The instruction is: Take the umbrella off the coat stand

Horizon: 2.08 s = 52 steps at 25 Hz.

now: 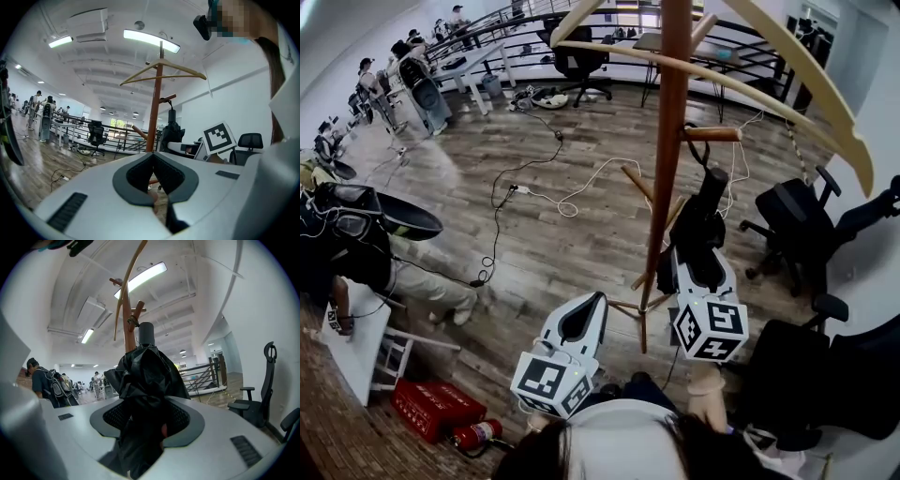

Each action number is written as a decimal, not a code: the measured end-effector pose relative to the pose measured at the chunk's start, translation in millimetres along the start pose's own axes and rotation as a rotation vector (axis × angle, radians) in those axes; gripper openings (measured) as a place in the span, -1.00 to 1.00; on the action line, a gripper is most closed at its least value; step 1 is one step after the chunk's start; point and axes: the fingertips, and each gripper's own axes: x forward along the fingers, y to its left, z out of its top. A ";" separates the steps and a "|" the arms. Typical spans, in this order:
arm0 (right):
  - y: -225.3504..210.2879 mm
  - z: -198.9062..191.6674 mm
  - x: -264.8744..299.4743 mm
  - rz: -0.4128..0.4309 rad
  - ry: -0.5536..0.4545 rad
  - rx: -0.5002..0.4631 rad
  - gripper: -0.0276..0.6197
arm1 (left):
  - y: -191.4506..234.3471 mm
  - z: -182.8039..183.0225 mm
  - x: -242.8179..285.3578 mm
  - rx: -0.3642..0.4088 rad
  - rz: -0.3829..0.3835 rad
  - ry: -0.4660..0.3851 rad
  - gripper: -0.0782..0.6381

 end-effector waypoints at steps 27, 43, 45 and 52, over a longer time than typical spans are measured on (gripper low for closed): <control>-13.8 38.3 -20.9 -0.053 -0.075 -0.013 -0.21 | -5.7 6.9 -10.7 -0.021 -0.017 -0.045 -0.76; -15.6 53.7 -35.4 -0.086 -0.108 -0.031 -0.21 | -8.2 9.1 -15.5 -0.032 -0.041 -0.062 -0.76; -16.2 54.7 -37.5 -0.090 -0.110 -0.033 -0.21 | -9.3 9.7 -15.9 -0.032 -0.044 -0.063 -0.76; -15.3 57.5 -44.4 -0.100 -0.114 -0.041 -0.21 | -12.3 11.0 -18.3 -0.034 -0.057 -0.068 -0.76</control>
